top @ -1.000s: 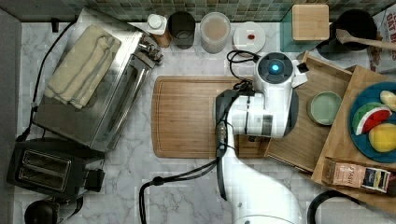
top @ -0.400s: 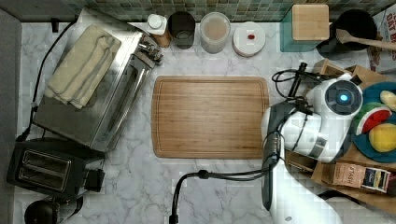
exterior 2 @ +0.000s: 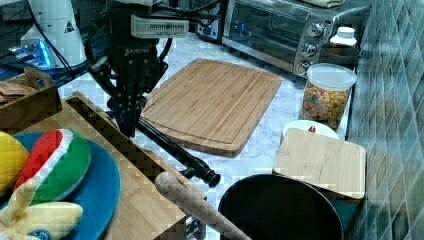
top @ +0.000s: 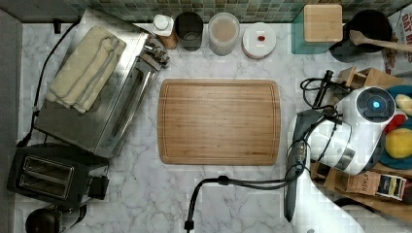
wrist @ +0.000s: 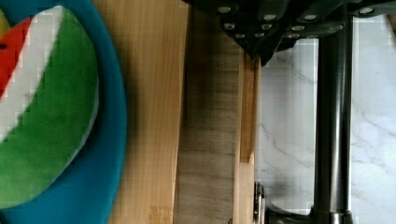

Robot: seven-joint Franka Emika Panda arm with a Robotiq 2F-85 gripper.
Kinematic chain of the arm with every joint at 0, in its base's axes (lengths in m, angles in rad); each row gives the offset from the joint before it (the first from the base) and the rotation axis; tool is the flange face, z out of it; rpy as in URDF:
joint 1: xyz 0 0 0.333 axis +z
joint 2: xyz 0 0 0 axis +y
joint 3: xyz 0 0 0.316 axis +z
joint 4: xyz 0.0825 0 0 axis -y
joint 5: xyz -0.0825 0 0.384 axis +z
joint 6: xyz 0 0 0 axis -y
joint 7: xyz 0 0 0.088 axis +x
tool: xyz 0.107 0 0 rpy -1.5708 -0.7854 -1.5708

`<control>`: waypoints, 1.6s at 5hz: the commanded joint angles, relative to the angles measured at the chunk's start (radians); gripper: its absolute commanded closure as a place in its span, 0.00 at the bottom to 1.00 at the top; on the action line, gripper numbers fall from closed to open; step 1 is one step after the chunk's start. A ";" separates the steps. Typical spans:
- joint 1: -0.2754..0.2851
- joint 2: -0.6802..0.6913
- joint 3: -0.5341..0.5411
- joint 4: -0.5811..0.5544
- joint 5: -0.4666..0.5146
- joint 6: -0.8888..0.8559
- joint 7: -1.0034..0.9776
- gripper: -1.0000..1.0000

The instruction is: Close the drawer.

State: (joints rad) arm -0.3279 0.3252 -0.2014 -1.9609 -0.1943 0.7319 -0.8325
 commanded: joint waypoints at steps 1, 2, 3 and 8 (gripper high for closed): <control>0.018 -0.069 -0.094 0.055 -0.144 -0.128 0.143 1.00; 0.036 -0.067 -0.114 0.055 -0.138 -0.126 0.138 1.00; 0.040 -0.067 -0.119 0.055 -0.137 -0.126 0.137 1.00; 0.050 -0.066 -0.129 0.054 -0.134 -0.125 0.135 1.00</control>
State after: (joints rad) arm -0.2473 0.3066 -0.2925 -1.9600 -0.3103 0.6123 -0.7280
